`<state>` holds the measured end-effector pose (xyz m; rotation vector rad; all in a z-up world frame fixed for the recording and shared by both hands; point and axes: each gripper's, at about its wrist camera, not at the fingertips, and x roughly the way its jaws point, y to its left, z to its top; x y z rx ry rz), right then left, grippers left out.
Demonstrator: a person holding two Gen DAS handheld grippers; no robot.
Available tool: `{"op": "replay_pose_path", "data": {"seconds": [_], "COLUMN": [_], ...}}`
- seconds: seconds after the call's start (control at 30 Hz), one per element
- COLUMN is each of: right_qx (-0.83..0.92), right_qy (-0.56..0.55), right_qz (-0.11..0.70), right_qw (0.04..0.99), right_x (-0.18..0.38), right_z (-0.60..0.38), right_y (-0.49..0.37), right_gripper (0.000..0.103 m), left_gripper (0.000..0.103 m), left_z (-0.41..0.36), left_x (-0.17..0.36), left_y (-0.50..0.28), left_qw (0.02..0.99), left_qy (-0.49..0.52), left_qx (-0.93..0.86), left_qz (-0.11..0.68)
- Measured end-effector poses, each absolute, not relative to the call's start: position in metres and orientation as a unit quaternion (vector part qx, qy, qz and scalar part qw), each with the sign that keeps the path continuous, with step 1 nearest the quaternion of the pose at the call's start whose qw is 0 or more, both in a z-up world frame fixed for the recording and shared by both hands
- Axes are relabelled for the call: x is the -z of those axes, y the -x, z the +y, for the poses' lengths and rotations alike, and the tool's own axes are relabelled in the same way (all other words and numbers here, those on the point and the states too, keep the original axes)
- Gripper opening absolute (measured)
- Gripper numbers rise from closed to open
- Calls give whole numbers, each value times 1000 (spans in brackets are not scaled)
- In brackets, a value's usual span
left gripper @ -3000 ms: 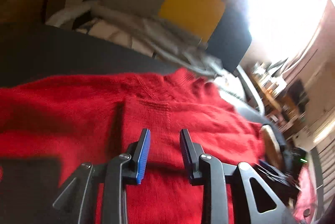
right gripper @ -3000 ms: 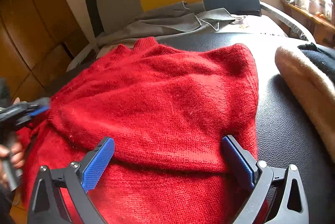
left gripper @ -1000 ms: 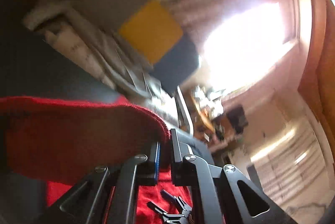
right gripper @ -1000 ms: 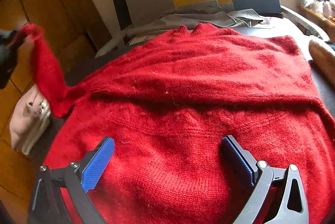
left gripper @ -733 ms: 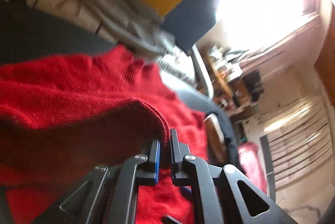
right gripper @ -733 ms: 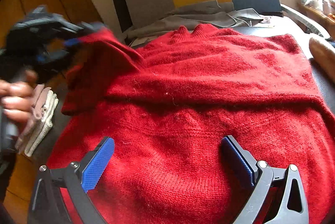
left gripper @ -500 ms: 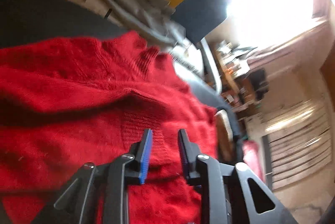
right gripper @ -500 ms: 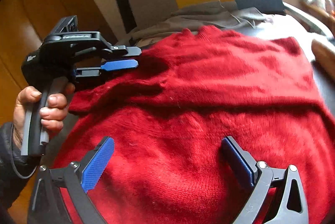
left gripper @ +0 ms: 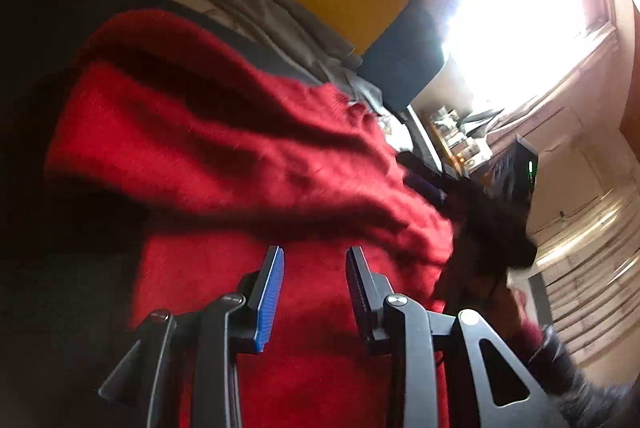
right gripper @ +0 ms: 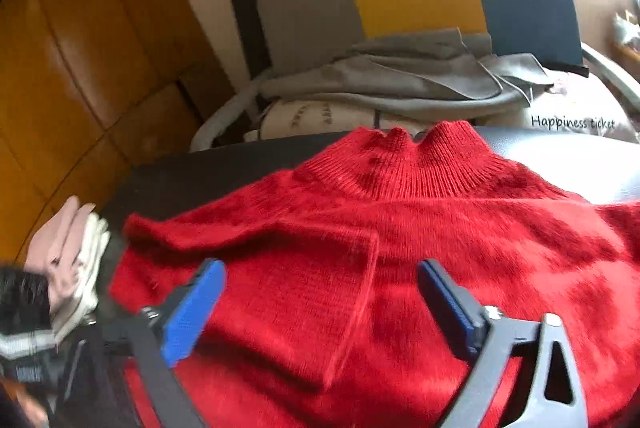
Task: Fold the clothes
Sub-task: 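Grasp the ribbed cuff with the right gripper and lay it onto the folded sweater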
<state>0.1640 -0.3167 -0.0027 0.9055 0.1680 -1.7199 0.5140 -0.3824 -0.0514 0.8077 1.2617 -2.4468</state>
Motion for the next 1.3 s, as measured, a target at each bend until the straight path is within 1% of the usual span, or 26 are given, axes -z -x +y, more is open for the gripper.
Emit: {"op": "replay_pose_path", "data": {"seconds": [0.03, 0.1, 0.17, 0.23, 0.3, 0.33, 0.37, 0.47, 0.57, 0.77, 0.9, 1.03, 1.3], "right_qx": [729, 726, 723, 727, 722, 718, 714, 712, 714, 730, 754, 776, 776], "right_qy": [-389, -397, -403, -395, -397, -398, -399, -354, -301, -229, -218, -257, -395], "right_qz": [70, 90, 113, 139, 140, 146, 152, 201, 225, 204, 182, 157, 93], "right_qw": [559, 554, 550, 543, 548, 552, 555, 572, 591, 611, 592, 554, 483], "right_x": [6, 13, 19, 23, 19, 15, 11, -21, -69, -170, -202, -192, -80], "right_z": [-323, -336, -347, -352, -350, -351, -352, -356, -361, -366, -359, -324, -261], "right_y": [-161, -163, -167, -173, -175, -176, -177, -196, -211, -222, -204, -163, -96], "right_gripper": [83, 64, 59, 48, 19, 15, 14, 13, 13, 13, 13, 13, 14], "left_gripper": [32, 32, 32, 32, 32, 33, 33, 34, 34, 35, 35, 35, 35], "left_z": [-384, -386, -387, -387, -386, -385, -384, -382, -380, -403, -425, -429, -424], "left_x": [57, 68, 74, 75, 74, 72, 70, 63, 54, 45, 55, 61, 71], "left_y": [-515, -516, -520, -525, -524, -522, -520, -513, -506, -477, -467, -483, -514], "left_qw": [138, 142, 137, 136, 140, 142, 143, 137, 131, 142, 176, 184, 175], "left_qy": [-284, -292, -277, -265, -268, -271, -274, -276, -271, -271, -286, -296, -294], "left_qx": [842, 835, 838, 839, 840, 840, 840, 845, 853, 857, 839, 838, 838], "left_qz": [438, 443, 450, 455, 451, 448, 446, 436, 425, 415, 428, 420, 425]}}
